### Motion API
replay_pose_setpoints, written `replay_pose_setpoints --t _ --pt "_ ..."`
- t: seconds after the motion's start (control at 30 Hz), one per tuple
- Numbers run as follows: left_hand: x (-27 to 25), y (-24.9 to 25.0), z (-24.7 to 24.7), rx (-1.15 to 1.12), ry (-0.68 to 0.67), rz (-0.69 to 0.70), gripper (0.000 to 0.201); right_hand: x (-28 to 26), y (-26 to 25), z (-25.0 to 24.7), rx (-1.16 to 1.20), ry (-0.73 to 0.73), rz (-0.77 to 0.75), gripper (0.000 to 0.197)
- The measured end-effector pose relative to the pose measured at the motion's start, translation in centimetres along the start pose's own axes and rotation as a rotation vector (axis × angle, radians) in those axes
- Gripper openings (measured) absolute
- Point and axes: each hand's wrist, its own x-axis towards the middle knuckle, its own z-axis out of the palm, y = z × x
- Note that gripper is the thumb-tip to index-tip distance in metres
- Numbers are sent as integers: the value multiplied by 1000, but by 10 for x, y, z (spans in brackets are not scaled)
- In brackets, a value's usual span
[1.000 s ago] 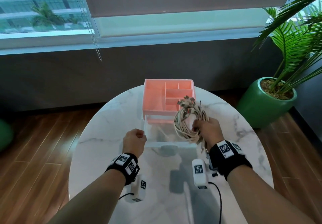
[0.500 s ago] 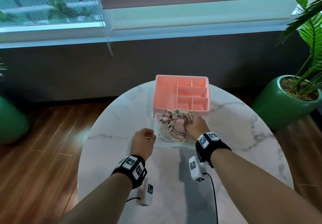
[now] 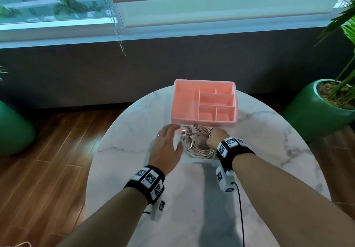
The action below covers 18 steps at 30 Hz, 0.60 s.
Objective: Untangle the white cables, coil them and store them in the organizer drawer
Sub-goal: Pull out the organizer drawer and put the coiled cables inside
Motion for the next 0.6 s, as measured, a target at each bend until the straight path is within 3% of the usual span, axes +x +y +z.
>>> replay_pose_setpoints --t 0.07,0.13,0.27,0.4,0.6 --pt "13 7 3 91 -99 232 48 -1 -2 1 -58 25 -14 23" --pt "24 12 9 187 -245 341 51 -3 0 2 -119 70 -33 22" --pt "32 6 23 355 -438 332 70 -8 6 9 -95 160 -49 39" --pt "28 0 30 407 -438 310 72 -20 18 14 -13 237 -138 56" --pt "26 -2 35 421 -434 308 69 -48 44 29 -130 425 -450 70"
